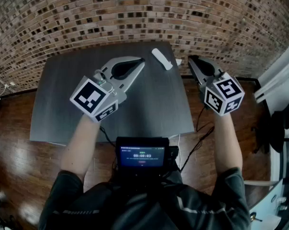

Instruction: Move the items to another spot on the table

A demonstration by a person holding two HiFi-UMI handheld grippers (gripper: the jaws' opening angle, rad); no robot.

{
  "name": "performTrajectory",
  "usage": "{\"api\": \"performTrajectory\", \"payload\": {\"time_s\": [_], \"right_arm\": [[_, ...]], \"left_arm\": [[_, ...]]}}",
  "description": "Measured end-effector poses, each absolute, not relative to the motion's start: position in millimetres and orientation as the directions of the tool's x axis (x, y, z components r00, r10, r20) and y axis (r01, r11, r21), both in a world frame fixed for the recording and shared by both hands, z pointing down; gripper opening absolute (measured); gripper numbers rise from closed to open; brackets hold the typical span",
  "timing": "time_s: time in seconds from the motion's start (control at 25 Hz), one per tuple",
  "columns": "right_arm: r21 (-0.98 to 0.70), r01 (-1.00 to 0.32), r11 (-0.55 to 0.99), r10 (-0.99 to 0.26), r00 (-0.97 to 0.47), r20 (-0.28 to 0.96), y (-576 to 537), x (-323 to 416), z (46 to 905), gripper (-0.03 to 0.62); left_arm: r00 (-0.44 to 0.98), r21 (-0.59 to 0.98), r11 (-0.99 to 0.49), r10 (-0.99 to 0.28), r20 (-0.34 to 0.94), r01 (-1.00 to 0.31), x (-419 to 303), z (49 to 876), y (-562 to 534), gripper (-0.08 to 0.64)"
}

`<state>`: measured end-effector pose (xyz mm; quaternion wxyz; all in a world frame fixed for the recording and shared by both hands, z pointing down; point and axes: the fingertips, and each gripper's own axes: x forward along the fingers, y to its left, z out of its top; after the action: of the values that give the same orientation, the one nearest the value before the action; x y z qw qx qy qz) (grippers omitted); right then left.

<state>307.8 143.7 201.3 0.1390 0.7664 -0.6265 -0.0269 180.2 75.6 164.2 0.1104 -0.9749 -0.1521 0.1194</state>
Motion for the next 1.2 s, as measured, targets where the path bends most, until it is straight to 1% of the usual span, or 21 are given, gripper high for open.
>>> {"api": "performTrajectory", "payload": {"time_s": [0.32, 0.6, 0.84, 0.96, 1.2], "right_arm": [[0.192, -0.965, -0.18, -0.963, 0.212, 0.164, 109.2, 333.6, 210.5, 0.002], [0.156, -0.974, -0.164, -0.964, 0.192, 0.185, 60.1, 374.3, 229.6, 0.002], [0.145, -0.977, -0.157, -0.958, 0.186, 0.218, 23.9, 434.4, 247.3, 0.003], [0.139, -0.978, -0.153, -0.952, 0.184, 0.245, 4.6, 466.0, 261.5, 0.003], [0.098, -0.985, -0.142, -0.942, 0.165, 0.292, -27.9, 519.7, 298.1, 0.003]], "left_arm": [[0.938, -0.217, -0.943, 0.294, -0.182, 0.253, 189.0, 179.9, 45.1, 0.003], [0.957, -0.206, -0.957, 0.241, -0.16, 0.207, 217.6, 192.9, 6.1, 0.003], [0.969, -0.185, -0.968, 0.198, -0.149, 0.17, 262.2, 199.1, -25.4, 0.003], [0.974, -0.15, -0.976, 0.177, -0.14, 0.156, 289.2, 209.6, -43.5, 0.003], [0.982, -0.097, -0.983, 0.167, -0.091, 0.158, 345.4, 237.2, -65.5, 0.003]]}}
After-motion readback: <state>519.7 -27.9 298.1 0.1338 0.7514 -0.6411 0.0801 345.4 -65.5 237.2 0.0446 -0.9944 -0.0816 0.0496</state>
